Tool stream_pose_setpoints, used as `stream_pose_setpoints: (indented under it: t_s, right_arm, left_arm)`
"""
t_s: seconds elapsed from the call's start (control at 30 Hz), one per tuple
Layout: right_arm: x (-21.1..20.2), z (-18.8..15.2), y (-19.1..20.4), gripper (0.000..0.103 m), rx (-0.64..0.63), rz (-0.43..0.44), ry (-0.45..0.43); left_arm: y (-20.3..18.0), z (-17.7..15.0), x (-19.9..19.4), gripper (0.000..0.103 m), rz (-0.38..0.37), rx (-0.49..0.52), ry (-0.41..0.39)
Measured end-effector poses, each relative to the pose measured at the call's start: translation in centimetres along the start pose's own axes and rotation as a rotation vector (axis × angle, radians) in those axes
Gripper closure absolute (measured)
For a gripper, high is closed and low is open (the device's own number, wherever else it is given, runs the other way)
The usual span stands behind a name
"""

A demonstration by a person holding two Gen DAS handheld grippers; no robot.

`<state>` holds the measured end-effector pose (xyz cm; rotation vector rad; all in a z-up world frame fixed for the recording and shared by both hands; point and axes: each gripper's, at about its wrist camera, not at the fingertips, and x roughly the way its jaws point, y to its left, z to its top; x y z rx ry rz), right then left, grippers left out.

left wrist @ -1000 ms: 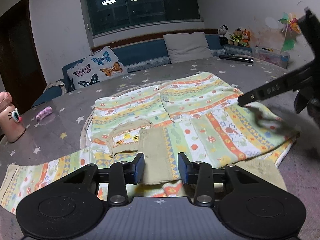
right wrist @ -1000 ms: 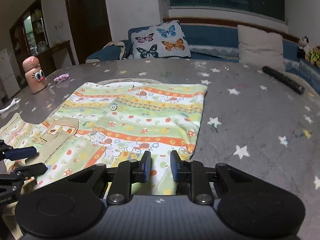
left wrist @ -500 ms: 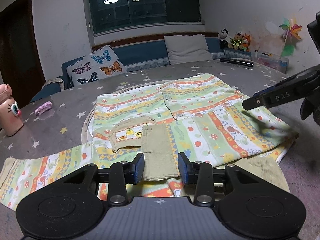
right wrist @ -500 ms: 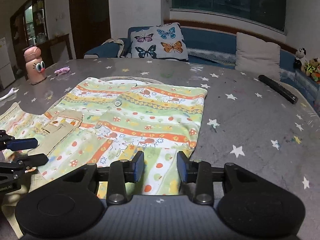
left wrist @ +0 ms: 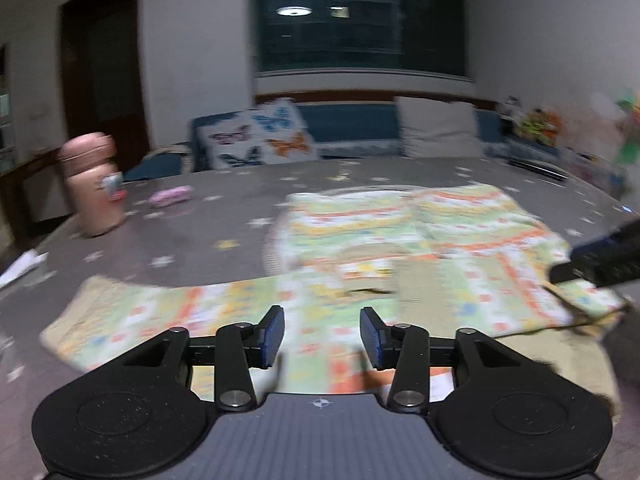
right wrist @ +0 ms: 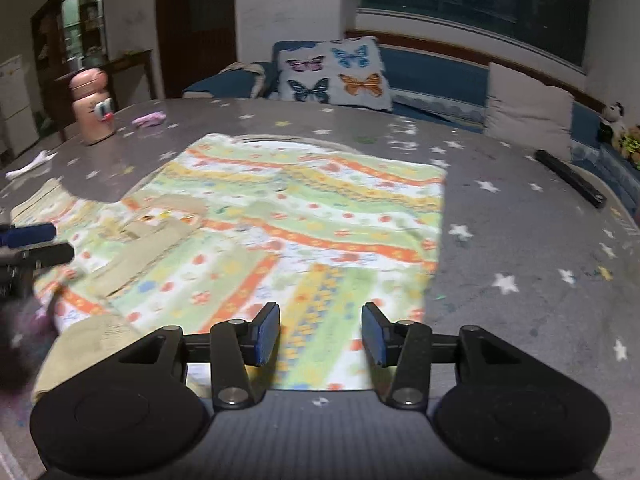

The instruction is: Fold clothes

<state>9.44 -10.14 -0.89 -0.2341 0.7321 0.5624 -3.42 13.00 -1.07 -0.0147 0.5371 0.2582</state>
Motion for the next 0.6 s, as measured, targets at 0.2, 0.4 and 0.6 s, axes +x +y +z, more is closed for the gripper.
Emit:
stream_pose_setpoints:
  t_s: [0.2, 0.4, 0.6]
  right_arm:
    - [-0.4, 0.5, 3.8, 0.052, -0.095, 0.075, -0.026]
    - [0.5, 0.1, 6.6, 0.051, -0.172, 0.136, 0.0]
    - [0.3, 0.1, 6.7, 0.051, -0.162, 0.15, -0.01]
  left_arm:
    - [4.7, -0.8, -0.9, 0.05, 0.165, -0.079, 0.003]
    - [9.8, -0.6, 0.1, 0.044, 0.338, -0.184, 0.024]
    - [15.1, -0.2, 2.2, 0.044, 0.406, -0.366, 0.085]
